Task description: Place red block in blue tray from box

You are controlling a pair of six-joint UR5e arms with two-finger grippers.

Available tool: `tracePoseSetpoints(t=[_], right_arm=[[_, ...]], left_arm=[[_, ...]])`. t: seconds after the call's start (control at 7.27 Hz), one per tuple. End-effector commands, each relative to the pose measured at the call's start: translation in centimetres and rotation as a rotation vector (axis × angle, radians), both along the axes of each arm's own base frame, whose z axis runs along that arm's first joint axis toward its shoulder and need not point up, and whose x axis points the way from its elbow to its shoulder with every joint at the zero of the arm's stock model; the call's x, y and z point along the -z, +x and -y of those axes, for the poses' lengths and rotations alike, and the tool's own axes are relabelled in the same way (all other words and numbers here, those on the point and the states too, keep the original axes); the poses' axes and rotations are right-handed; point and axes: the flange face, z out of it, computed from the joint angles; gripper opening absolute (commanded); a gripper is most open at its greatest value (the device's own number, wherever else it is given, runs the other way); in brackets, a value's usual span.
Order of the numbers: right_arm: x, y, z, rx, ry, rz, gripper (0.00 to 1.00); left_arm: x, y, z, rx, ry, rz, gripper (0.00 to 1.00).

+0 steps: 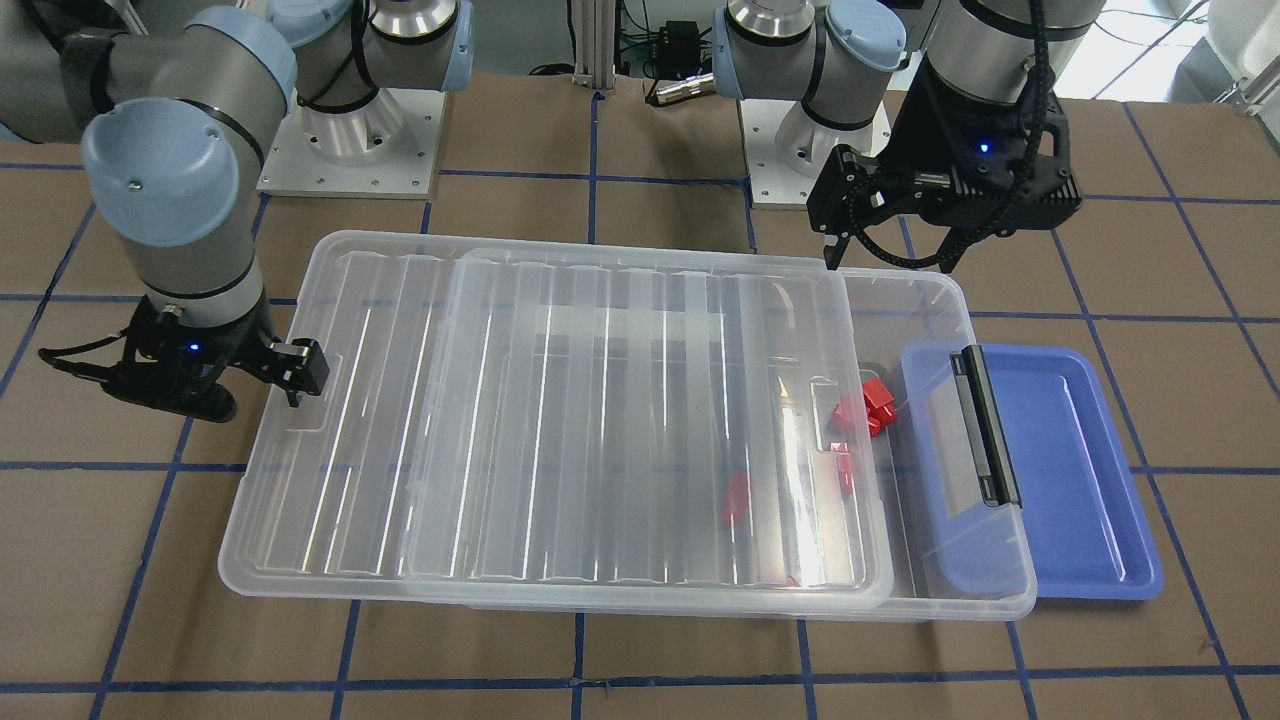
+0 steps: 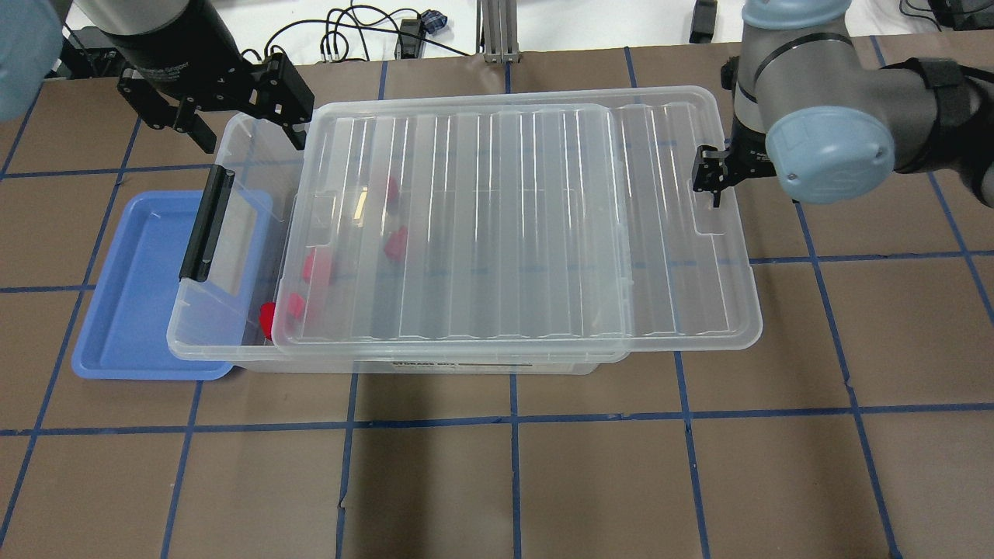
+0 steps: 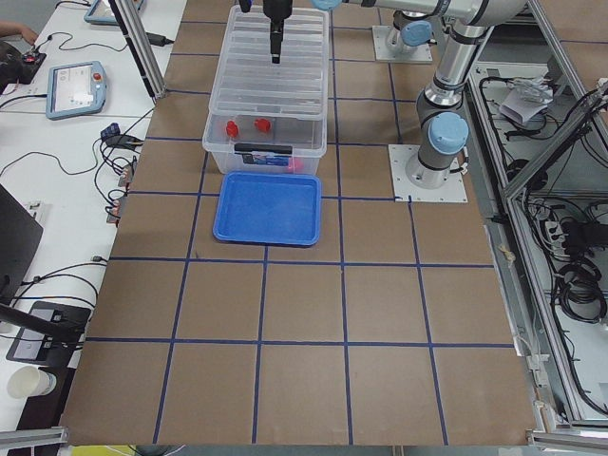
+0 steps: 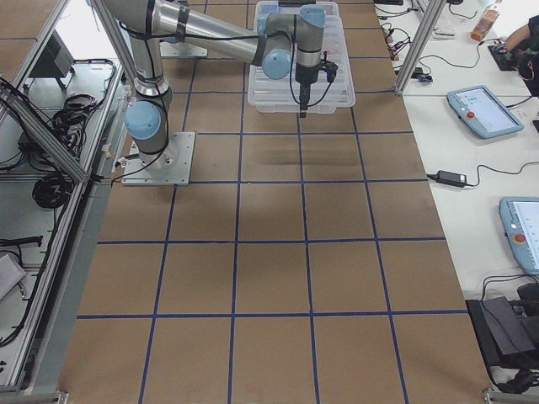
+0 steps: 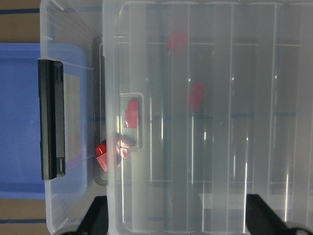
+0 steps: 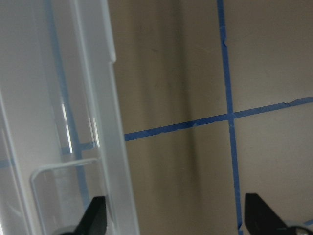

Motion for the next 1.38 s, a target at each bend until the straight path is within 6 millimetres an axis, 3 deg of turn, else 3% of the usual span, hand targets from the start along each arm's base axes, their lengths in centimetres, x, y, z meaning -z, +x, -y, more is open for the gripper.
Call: tracePoseSetpoints(t=[0.0, 0.28, 0.83, 0.96, 1.24], right_arm=[[-0.1, -5.6, 0.3, 0.097, 0.007, -0.005, 1.0], [-0.1, -9.8, 0.3, 0.116, 0.018, 0.011, 1.0], [-1.1, -9.7, 0.1, 0.115, 0.03, 0.013, 1.0], [-2.0, -9.5, -0.4, 0.113, 0.023, 0.011, 1.0], [-6.8, -8.7, -0.8, 0.099, 0.004, 0.016, 1.0]], left_arm=[[0.1, -0.2, -0.3, 0.004, 0.004, 0.004, 1.0], [0.1, -0.2, -0.2, 0.005, 0.001, 0.001, 1.0], [-0.2, -0.5, -0.4, 0.0, -0.001, 0.006, 1.0], [0.9, -0.4, -0.2, 0.009, 0.02, 0.012, 1.0], [2.5, 0.4, -0.2, 0.001, 0.044, 0.012, 1.0]])
